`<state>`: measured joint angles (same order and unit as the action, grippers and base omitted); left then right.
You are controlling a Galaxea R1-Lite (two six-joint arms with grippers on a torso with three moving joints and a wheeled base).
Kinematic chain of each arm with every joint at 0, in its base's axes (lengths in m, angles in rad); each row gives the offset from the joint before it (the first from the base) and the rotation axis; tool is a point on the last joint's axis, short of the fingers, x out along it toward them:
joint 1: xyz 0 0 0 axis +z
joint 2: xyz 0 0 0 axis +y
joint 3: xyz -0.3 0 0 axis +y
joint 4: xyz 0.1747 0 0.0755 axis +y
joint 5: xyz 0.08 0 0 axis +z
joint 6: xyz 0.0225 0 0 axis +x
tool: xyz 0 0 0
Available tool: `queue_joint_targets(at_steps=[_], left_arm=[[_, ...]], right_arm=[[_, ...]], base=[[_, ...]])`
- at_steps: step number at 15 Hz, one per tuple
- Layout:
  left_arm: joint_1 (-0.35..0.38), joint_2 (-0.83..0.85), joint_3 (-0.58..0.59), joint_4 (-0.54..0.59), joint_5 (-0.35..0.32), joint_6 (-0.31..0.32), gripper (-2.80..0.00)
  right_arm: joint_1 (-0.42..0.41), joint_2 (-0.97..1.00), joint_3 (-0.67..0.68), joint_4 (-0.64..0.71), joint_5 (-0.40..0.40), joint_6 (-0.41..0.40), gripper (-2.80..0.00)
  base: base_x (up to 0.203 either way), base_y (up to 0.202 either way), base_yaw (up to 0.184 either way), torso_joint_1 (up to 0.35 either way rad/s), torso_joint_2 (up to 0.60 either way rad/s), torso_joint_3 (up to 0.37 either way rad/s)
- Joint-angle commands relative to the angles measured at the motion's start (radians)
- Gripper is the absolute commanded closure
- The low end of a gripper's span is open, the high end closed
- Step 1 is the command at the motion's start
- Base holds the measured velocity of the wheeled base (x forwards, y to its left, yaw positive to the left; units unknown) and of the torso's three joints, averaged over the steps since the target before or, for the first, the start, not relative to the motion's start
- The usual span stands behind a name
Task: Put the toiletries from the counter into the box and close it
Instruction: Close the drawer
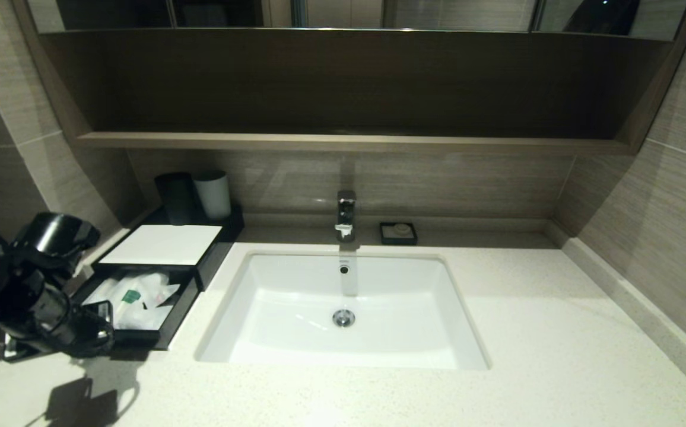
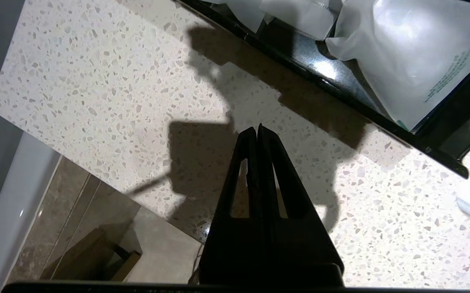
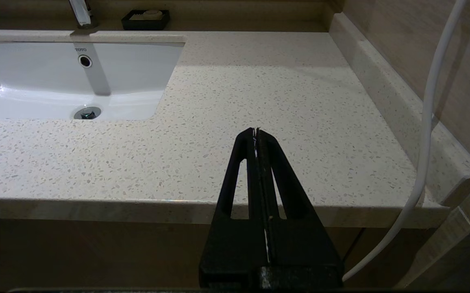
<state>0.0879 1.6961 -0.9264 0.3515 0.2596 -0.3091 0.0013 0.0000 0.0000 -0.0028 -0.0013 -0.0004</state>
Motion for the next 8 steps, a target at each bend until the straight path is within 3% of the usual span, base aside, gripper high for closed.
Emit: queue_joint_targets(at_steps=[1, 8], left_arm=[[0.009, 0.021, 0.006, 0.002, 0.004, -0.002, 0.0], [0.015, 0.068, 0.002, -0.009, 0.004, -0.002, 0.0]], right_arm=[[0.0, 0.0, 0.002, 0.0, 0.0, -0.001, 0.0], [0.0, 0.0, 0.002, 0.0, 0.0, 0.0, 0.0]], base=[[0.0, 0.0, 0.0, 0.0, 0.0, 0.0], [0.0, 0.0, 0.0, 0.0, 0.0, 0.0]])
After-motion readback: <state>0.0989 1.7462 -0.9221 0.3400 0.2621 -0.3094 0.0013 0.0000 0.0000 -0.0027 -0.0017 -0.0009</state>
